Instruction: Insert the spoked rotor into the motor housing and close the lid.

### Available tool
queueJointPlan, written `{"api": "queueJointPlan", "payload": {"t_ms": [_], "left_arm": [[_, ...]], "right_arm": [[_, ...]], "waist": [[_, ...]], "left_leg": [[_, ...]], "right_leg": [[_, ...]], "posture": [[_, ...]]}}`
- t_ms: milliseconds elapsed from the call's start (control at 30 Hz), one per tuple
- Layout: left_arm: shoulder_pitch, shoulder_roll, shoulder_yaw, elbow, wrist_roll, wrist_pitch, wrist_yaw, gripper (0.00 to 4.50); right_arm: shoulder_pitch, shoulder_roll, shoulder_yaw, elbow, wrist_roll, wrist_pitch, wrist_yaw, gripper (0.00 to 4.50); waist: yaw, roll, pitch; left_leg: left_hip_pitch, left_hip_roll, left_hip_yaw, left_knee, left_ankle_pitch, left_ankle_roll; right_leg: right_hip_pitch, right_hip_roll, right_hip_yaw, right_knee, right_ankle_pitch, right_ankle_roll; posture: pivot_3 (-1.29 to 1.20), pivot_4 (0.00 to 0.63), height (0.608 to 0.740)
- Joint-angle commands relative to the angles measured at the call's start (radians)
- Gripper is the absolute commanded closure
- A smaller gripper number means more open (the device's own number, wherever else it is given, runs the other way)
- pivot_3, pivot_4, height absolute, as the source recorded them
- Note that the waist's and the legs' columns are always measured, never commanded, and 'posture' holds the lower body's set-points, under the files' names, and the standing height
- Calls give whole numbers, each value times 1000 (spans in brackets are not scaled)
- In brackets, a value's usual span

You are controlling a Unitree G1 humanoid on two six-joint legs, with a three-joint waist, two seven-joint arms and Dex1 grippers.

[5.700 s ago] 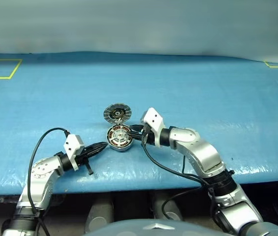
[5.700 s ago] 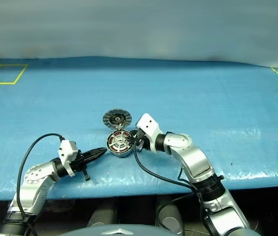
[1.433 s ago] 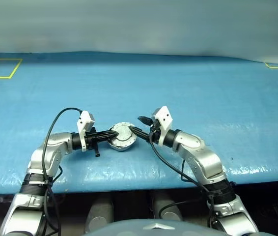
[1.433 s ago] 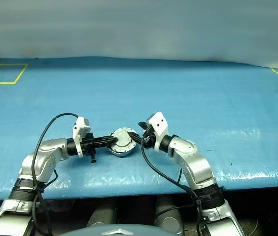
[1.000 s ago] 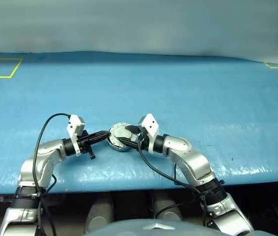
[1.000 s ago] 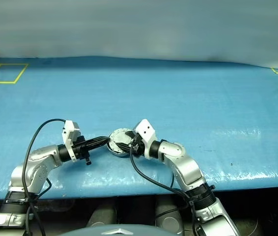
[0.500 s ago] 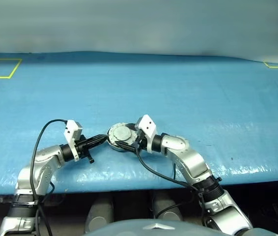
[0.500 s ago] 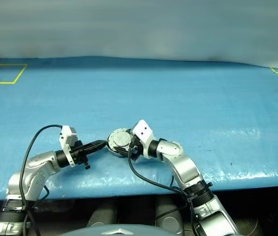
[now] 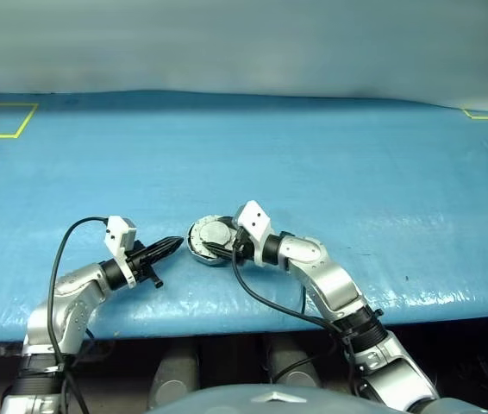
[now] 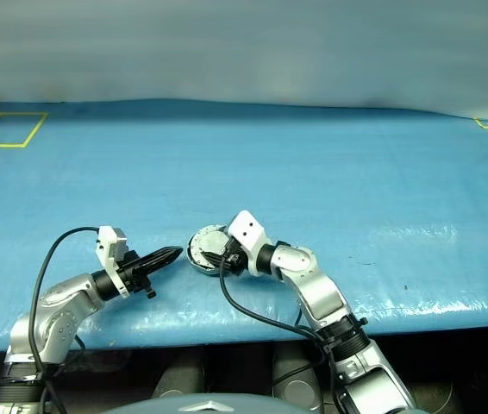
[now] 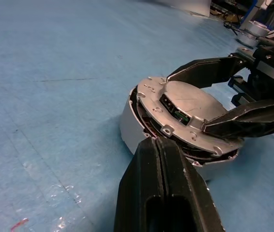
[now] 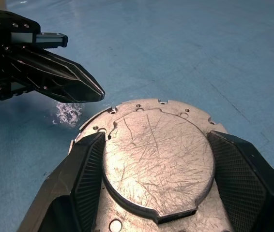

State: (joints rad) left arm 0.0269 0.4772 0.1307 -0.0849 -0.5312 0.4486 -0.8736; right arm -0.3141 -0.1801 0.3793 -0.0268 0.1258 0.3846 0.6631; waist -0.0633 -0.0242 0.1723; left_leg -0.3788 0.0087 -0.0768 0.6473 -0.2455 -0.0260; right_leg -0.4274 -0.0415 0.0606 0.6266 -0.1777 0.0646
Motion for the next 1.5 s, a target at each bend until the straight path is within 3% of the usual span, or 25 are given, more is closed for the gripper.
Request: {"api": "queueJointPlan", "payload": {"t_ms": [33, 867, 1500], "left_arm": [[12, -6, 21, -51, -23, -19, 5, 4500], [51, -23, 26, -58, -15, -40, 42, 4500], [49, -31, 18, -37, -3, -50, 47, 4500]], "right_arm": [[-1, 2, 17, -46, 11, 25, 19, 1488], [-49, 15, 103, -87, -139, 213, -128, 1488], [-63, 46, 55, -136, -57, 306, -121, 1488]], "waist": [[0, 0, 0], [-3, 0, 0], [-2, 0, 0]], "left_leg": [[0, 0, 0, 0, 0, 0], [1, 0, 0, 0, 0, 0], [0, 1, 0, 0, 0, 0]], "right_leg": [[0, 0, 0, 0, 0, 0], [0, 0, 0, 0, 0, 0], [0, 0, 0, 0, 0, 0]], "posture": [[0, 150, 740], [0, 150, 740], [0, 150, 740]]}}
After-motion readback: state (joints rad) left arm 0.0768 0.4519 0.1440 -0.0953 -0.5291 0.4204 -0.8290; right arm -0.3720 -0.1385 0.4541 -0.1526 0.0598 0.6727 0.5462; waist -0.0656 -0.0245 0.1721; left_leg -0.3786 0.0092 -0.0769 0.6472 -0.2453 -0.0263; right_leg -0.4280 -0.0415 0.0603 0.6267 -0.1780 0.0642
